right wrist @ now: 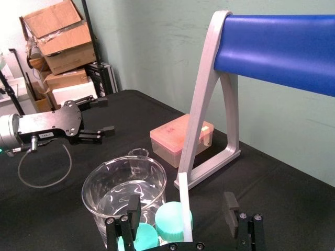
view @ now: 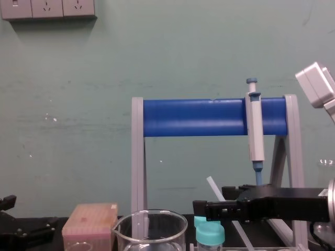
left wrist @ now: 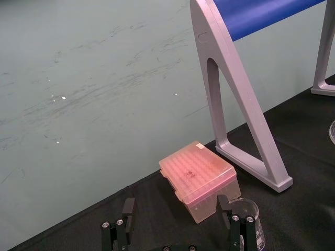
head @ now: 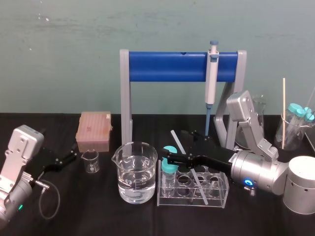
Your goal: Pick up the stirring rod with one hand, then place it down.
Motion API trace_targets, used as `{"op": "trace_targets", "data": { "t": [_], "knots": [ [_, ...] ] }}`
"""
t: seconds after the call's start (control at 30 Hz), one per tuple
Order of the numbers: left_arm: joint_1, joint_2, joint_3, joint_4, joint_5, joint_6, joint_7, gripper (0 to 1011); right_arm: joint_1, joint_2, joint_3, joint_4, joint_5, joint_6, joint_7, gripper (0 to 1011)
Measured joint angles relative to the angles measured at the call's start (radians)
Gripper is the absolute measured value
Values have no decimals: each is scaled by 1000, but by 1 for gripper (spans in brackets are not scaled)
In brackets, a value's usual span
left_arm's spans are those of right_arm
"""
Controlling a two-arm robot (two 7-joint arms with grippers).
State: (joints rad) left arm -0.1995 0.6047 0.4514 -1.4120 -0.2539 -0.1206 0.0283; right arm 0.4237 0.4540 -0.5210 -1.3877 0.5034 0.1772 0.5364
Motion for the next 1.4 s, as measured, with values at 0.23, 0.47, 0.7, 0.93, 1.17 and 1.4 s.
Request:
{"op": "trace_targets", "data": {
  "t": [0.23, 0.47, 0.7, 0.93, 1.17, 1.4],
  "knots": [
    [0, 0, 0, 0, 0, 0, 0, 1000, 1, -2, -4, 2, 0, 5, -1, 1003],
    [0, 0, 0, 0, 0, 0, 0, 1000, 1, -2, -5, 2, -2, 5, -5, 1003],
    [0, 0, 0, 0, 0, 0, 0, 1000, 0, -2, -5, 2, -2, 5, -5, 952],
    [0, 0, 0, 0, 0, 0, 0, 1000, 0, -2, -4, 1, -2, 4, -6, 777],
    [0, 0, 0, 0, 0, 0, 0, 1000, 0, -2, -3, 1, -2, 4, -6, 567],
    [0, 0, 0, 0, 0, 0, 0, 1000, 0, -2, -3, 1, -1, 4, -6, 362]
  ]
}}
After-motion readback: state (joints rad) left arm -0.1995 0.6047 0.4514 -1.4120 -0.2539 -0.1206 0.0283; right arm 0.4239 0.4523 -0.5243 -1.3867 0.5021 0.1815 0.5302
